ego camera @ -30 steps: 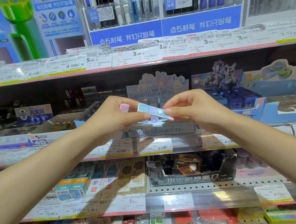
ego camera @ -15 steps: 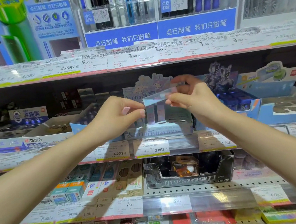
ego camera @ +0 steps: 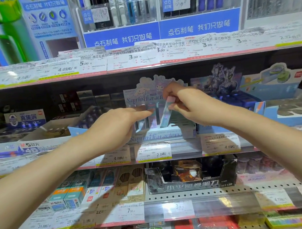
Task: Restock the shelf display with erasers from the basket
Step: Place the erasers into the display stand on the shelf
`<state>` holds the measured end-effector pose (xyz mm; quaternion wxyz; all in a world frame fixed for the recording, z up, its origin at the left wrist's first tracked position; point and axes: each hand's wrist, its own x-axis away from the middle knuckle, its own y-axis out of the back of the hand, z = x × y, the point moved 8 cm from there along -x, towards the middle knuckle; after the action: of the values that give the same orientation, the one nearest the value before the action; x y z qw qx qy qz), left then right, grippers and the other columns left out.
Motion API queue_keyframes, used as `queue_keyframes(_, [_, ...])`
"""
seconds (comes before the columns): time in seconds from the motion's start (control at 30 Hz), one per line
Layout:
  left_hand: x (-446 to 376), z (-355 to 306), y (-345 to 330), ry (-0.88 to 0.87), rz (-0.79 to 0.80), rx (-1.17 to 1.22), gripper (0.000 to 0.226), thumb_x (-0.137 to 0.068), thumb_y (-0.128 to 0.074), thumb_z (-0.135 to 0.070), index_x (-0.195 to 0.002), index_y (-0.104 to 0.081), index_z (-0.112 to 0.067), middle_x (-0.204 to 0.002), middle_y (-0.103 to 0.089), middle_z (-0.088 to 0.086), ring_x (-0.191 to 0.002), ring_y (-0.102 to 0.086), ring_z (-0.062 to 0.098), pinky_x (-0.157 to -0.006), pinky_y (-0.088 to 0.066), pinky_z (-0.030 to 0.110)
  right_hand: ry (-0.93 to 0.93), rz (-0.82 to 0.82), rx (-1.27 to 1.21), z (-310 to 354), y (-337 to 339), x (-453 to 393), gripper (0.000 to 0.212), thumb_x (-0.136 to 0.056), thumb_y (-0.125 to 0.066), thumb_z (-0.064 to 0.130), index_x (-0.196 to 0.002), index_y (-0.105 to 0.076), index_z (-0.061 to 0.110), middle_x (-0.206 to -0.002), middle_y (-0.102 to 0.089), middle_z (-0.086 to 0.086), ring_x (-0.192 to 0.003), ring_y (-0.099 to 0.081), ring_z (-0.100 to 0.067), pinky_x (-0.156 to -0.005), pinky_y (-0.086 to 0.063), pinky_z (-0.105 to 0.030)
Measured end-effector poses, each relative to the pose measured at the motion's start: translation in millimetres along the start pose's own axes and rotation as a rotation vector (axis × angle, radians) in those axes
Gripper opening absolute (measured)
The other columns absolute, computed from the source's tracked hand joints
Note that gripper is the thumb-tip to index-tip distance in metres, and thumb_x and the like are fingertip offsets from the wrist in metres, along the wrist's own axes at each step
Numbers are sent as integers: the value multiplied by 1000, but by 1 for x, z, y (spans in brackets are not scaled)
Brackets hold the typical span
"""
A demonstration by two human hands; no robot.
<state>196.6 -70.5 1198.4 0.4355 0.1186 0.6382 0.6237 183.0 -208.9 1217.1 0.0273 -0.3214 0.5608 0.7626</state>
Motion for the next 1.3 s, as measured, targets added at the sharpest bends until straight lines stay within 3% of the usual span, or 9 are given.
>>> queue_keyframes(0.2, [-3,1,2,3,32,70,66,-84,-38,3,-136,-42,-38,-137,-55,1,-107,-62,27,-86,-50,42,14,-17,3,2,-1,-5,21,-89,-49,7,-110,-51,9,-104,-62,-8,-94,-58,-17,-74,-40,-21])
queue_keyframes(0.3, [-3,3,2,40,59,94,68,-83,-39,4,-135,-42,-40,-134,-57,2,-74,-64,22,-75,-53,40,104,-66,0,10,-1,-5,22,-84,-58,6,-106,-59,9,-102,-61,-6,-87,-54,-11,-70,-36,-12])
queue_keyframes(0.43, [-4,5,0,52,74,81,69,-83,-39,4,-136,-40,-40,-124,-64,5,-61,-58,19,-70,-52,41,107,-44,-21,14,-7,-2,21,-83,-63,12,-104,-66,10,-103,-56,-4,-91,-56,-19,-83,-46,-29])
queue_keyframes(0.67, [-5,5,1,49,61,67,68,-82,-38,4,-136,-41,-39,-124,-64,4,-54,-47,10,-67,-51,35,76,-44,-24,18,-13,3,23,-85,-54,6,-101,-70,9,-92,-59,-12,-85,-56,-26,-76,-48,-43])
queue_keyframes(0.83, [-4,-2,5,3,18,132,65,-83,-44,-1,-140,-36,-32,-106,-65,7,-62,-51,10,-60,-41,26,45,-25,57,20,-10,3,24,-88,-51,18,-107,-66,15,-77,-55,0,-62,-50,-12,-56,-39,-31])
queue_keyframes(0.93, [-1,-7,12,-36,-112,115,62,-81,-53,-14,-138,-31,-24,-108,-59,7,-90,-59,27,-73,-49,41,62,-189,38,24,1,11,32,-85,-55,23,-117,-55,18,-91,-56,2,-76,-48,-12,-66,-41,-30])
queue_keyframes(1.0, [1,-15,19,-66,-180,237,62,-76,-53,-21,-133,-30,-22,-113,-58,5,-88,-60,23,-76,-51,40,93,-303,-180,34,10,18,28,-81,-60,22,-108,-58,15,-91,-56,4,-79,-50,-10,-73,-43,-25])
queue_keyframes(1.1, [-4,-29,16,-48,-121,569,66,-65,-52,-18,-127,-31,-17,-100,-58,1,-69,-55,3,-62,-45,20,144,-330,-414,49,11,24,21,-77,-68,19,-96,-63,11,-84,-59,4,-72,-52,-6,-70,-43,-19])
queue_keyframes(1.3, [-9,-41,-3,59,88,1008,77,-56,-57,-14,-129,-31,-14,-99,-56,14,-69,-53,10,-58,-41,22,69,-268,-642,44,4,25,5,-75,-70,14,-78,-67,13,-76,-67,-2,-71,-63,-18,-71,-52,-36])
